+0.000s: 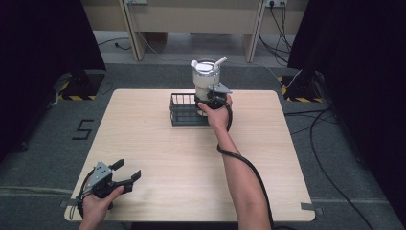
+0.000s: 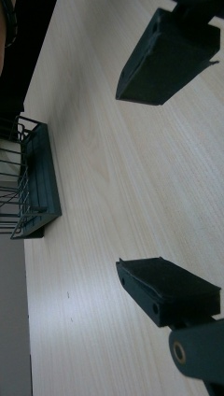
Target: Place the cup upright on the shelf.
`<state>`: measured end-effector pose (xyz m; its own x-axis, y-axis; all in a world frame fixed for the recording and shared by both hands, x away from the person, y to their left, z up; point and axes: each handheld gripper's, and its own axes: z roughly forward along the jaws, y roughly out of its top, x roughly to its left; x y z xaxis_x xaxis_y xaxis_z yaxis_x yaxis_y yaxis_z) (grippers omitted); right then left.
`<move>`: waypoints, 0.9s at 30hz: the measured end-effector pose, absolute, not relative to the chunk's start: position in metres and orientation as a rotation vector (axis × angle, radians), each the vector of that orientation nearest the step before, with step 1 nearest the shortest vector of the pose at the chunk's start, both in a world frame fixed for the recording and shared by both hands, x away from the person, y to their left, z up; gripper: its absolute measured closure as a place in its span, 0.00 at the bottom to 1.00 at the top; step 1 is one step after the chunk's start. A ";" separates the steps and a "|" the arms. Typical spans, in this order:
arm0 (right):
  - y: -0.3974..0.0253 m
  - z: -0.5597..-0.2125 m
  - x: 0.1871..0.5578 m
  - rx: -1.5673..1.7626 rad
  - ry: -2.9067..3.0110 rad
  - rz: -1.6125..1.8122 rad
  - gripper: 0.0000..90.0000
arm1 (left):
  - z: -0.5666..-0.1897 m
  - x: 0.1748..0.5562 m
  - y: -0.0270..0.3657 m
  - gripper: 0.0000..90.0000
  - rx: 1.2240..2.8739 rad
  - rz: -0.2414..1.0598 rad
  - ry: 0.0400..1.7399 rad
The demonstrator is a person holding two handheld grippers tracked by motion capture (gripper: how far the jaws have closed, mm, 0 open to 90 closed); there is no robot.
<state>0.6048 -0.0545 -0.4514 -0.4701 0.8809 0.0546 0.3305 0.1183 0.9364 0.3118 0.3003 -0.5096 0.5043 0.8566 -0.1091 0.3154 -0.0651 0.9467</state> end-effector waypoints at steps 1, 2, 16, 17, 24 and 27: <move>-0.054 -0.452 0.604 1.171 1.870 1.346 0.13 | -0.510 0.312 0.300 0.16 1.630 0.604 1.020; -0.055 -0.452 0.604 1.163 1.870 1.344 0.13 | -0.510 0.312 0.300 0.16 1.630 0.604 1.020; -0.053 -0.453 0.601 1.122 1.869 1.314 0.12 | -0.509 0.312 0.299 0.16 1.633 0.606 1.016; -0.053 -0.453 0.601 1.119 1.867 1.310 0.12 | -0.509 0.311 0.299 0.16 1.633 0.606 1.016; -0.053 -0.454 0.597 1.093 1.852 1.311 0.12 | -0.509 0.311 0.299 0.16 1.637 0.607 1.013; -0.054 -0.454 0.596 1.086 1.849 1.315 0.12 | -0.509 0.312 0.299 0.16 1.637 0.607 1.014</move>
